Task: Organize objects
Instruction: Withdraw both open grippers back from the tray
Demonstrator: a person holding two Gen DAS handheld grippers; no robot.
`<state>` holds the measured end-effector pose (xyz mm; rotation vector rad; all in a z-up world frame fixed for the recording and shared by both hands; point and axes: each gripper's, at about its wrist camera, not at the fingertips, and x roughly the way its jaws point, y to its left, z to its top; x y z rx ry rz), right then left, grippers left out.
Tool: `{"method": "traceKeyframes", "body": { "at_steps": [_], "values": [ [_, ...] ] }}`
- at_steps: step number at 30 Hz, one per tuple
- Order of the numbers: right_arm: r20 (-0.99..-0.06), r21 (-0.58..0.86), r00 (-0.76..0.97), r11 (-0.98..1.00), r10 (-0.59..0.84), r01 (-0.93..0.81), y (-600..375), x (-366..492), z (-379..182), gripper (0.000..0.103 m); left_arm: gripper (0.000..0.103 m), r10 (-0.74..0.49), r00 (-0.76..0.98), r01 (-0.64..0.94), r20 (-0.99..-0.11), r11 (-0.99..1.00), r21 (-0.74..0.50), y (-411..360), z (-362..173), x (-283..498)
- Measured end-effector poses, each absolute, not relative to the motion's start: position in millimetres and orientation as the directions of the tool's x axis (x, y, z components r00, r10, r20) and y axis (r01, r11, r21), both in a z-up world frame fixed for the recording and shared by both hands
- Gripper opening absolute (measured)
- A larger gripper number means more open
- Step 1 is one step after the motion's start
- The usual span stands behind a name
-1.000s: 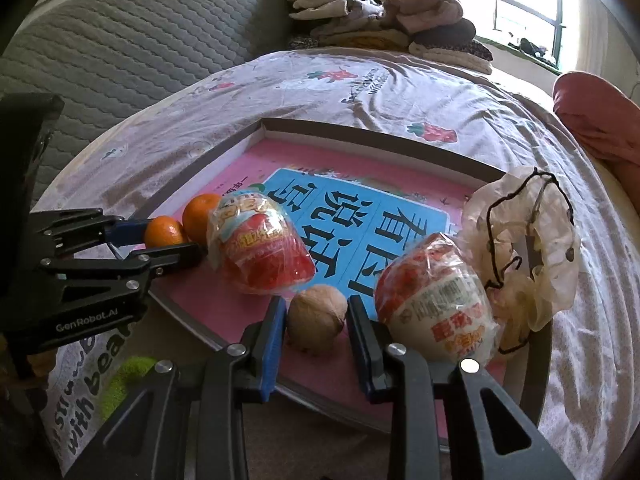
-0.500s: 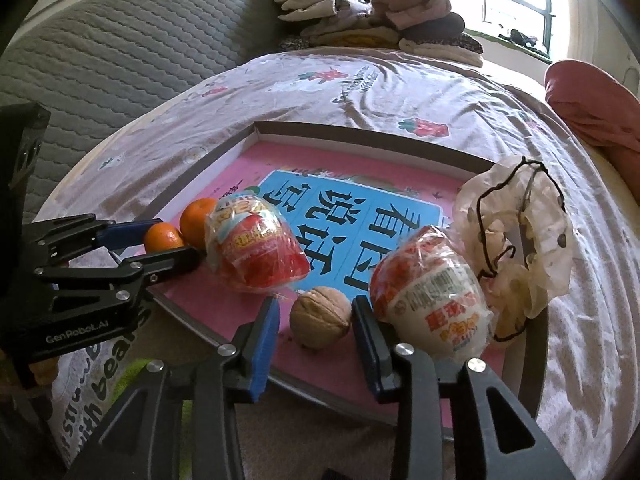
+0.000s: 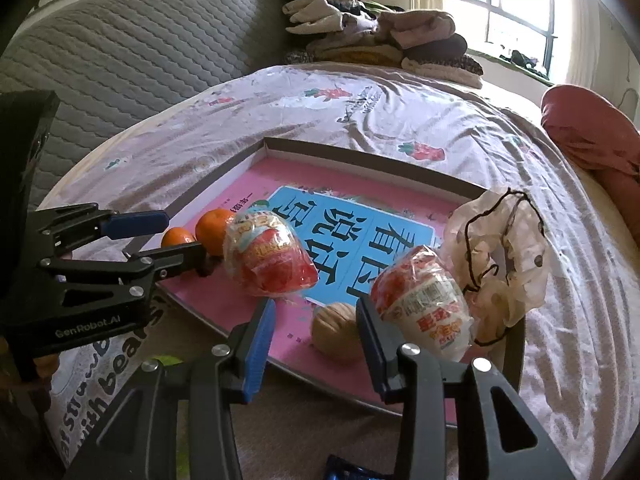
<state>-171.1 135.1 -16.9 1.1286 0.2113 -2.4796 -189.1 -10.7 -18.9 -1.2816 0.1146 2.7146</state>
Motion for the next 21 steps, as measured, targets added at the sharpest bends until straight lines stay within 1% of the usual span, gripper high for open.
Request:
{"method": "traceKeyframes", "body": {
  "at_steps": [7,11,16,21],
  "values": [
    [-0.738,0.046,-0.598,-0.908,-0.311,0.416,137,-167,-10,0.042,0.055,0.106,-0.636,-0.166,-0.764,-0.986,0.002,-8,-12,-183],
    [-0.731,0.045,-0.605,-0.907,-0.315,0.418,137,-164,-5,0.042,0.058,0.109,-0.645,-0.167,-0.757,-0.986,0.000,-7,-6,-179],
    [-0.727,0.037,-0.614,-0.910,-0.309,0.413,137,-161,-1,0.046,0.061,0.108,-0.655,-0.164,-0.748,-0.987,0.000,-7,-1,-176],
    [-0.717,0.029,-0.632,-0.918,-0.295,0.395,142,-157,6,0.047,0.062,0.109,-0.667,-0.154,-0.737,-0.988,-0.007,-10,5,-173]
  ]
}}
